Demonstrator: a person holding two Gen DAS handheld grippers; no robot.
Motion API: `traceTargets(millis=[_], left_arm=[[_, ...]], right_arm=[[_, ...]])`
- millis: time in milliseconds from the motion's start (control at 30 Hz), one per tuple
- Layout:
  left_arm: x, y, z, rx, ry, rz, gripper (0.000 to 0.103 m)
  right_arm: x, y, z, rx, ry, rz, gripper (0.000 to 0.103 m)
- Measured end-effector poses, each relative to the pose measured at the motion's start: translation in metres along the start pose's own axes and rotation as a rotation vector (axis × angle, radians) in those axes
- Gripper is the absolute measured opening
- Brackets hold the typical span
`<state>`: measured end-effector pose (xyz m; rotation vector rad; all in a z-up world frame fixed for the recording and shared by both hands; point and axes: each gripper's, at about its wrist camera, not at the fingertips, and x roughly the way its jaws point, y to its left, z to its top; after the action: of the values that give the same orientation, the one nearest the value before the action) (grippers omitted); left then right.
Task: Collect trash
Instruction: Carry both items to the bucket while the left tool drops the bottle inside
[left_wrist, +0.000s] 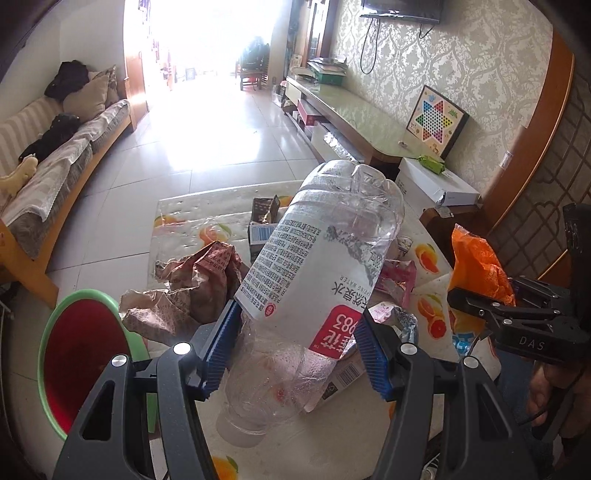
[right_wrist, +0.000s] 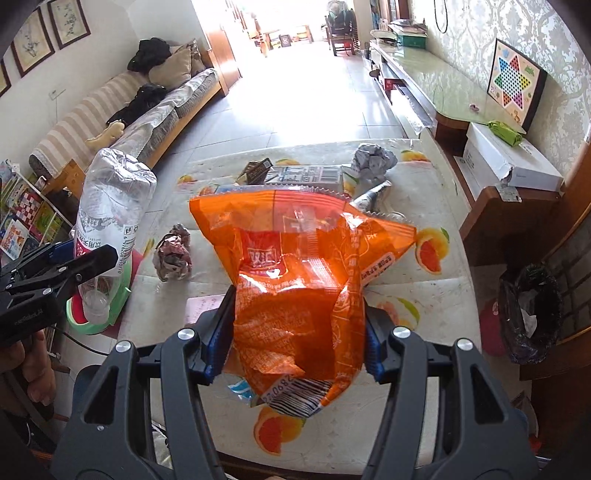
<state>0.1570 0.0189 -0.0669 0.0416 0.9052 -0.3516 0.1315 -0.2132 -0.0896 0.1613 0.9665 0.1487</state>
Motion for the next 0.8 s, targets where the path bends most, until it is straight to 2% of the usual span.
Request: traceTargets(millis=[367, 567, 800], left_arm=[[-0.037, 0.06, -0.012, -0.102, -0.072, 0.068, 0.059], [-0.048, 0.119, -0.02, -0.196, -0.093, 0.144, 0.059], [-0.049, 0.182, -0.038, -0.317, -0.076, 0.221, 0.059]], right_arm=[[-0.003, 0.067, 0.008, -0.118, -0.013, 0.032, 0.056], [0.006, 0.114, 0.016, -0.189, -0.006, 0.066, 0.056], [0.021, 0.176, 0.024, -0.269, 0.007, 0.123, 0.056]])
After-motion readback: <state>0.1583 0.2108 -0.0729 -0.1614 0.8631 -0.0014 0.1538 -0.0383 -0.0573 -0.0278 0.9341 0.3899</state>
